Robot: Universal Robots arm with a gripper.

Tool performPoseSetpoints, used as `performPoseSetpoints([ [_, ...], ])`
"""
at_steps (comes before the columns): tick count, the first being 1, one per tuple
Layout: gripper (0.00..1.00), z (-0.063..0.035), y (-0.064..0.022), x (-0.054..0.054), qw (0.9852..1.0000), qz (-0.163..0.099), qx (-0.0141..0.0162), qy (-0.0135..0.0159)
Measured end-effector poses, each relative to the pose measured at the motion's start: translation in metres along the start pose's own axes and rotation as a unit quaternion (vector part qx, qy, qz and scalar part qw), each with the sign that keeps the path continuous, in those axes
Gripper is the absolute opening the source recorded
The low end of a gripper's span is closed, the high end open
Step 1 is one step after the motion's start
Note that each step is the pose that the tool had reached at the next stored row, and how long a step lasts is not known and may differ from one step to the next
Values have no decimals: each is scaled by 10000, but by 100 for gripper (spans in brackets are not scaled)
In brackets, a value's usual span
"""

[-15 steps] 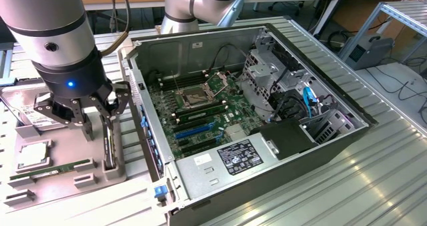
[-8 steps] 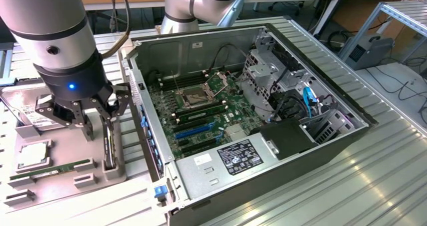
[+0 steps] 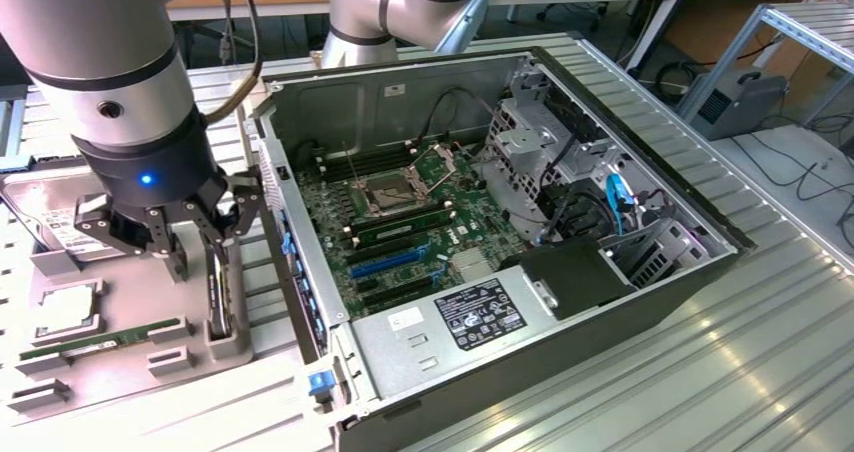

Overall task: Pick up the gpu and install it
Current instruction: 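Pick up the gpu and move the gpu toward the slot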

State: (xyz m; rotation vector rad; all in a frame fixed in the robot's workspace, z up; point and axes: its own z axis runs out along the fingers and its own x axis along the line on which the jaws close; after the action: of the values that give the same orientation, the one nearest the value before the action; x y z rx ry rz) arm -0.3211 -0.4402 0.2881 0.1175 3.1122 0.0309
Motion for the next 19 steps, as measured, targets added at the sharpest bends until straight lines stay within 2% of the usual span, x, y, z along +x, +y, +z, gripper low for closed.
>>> performPoseSetpoints([
  [19, 42, 127, -3, 3, 10000, 0, 0, 0],
])
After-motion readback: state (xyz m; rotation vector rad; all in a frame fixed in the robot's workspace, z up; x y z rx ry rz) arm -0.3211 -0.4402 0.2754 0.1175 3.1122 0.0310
